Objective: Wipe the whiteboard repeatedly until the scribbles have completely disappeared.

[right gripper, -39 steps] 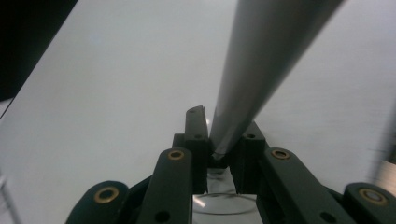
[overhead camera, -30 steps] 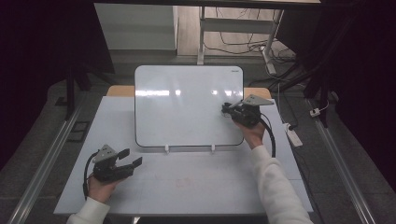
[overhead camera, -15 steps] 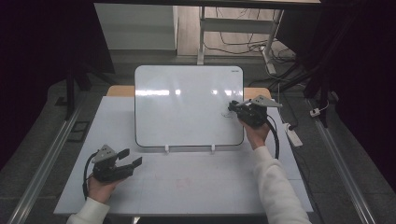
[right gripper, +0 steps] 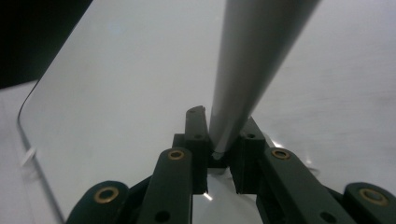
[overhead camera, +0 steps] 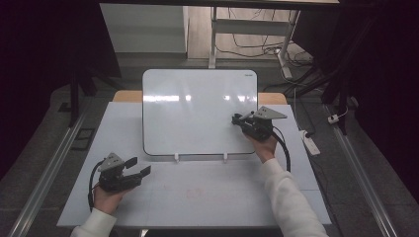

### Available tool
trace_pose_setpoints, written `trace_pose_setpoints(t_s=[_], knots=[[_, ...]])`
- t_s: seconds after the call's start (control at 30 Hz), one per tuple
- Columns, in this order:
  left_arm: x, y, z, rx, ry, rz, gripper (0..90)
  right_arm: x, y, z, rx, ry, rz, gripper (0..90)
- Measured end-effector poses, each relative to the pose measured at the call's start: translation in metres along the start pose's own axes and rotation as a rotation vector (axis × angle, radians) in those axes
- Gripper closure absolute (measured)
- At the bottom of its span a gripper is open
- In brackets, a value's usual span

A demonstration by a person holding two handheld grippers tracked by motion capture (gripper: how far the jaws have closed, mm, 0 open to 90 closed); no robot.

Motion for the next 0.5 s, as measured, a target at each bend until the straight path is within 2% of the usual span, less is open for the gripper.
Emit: trace_pose_setpoints(t_s=[0.03,0.07,0.1,0.13,0.17,0.27,0.3,0.33,0.4,0.43,0.5], knots=[[0.000,0.000,0.000,0.001,0.000,0.000,33.0,0.000,0.000,0.000,0.000,0.000,0.000,78.7],[0.000,-0.001,0.000,0.000,0.000,0.002,33.0,-0.004,-0.009,-0.002,0.023,-0.028,0.038,78.7],[0.000,-0.001,0.000,-0.001,-0.002,0.003,33.0,-0.004,-0.009,-0.002,0.023,-0.028,0.038,78.7],[0.000,-0.002,-0.001,-0.001,-0.004,0.004,33.0,-0.006,-0.015,-0.004,0.043,-0.048,0.066,78.8],[0.000,-0.002,-0.002,0.000,-0.005,0.003,33.0,-0.007,-0.017,-0.004,0.043,-0.059,0.084,78.7],[0.000,0.000,-0.001,-0.002,-0.004,-0.002,33.0,-0.001,0.004,0.004,-0.022,-0.020,0.020,78.7],[0.000,0.000,0.000,-0.001,-0.001,-0.001,33.0,-0.001,0.004,0.004,-0.022,-0.020,0.020,78.7],[0.000,0.000,0.000,0.000,0.001,-0.001,33.0,-0.001,0.005,0.005,-0.016,-0.007,-0.002,78.8],[0.000,-0.001,-0.001,-0.001,0.000,0.003,33.0,-0.005,-0.007,0.000,0.022,-0.034,0.026,78.8],[0.000,-0.001,-0.001,-0.001,-0.003,0.003,33.0,-0.005,-0.007,0.000,0.022,-0.034,0.026,78.8],[0.000,-0.001,-0.002,-0.003,-0.008,0.002,33.0,-0.008,-0.022,-0.007,0.071,-0.066,0.057,78.8]])
Point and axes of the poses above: each handheld gripper's, and its own axes: z roughly forward along the jaws, x roughly out of its underside, y roughly to its left, the point moved 9 cm from there along z, roughly forward along the jaws, and after that the axes turned 3 degrees about y, right-handed, at the moved point
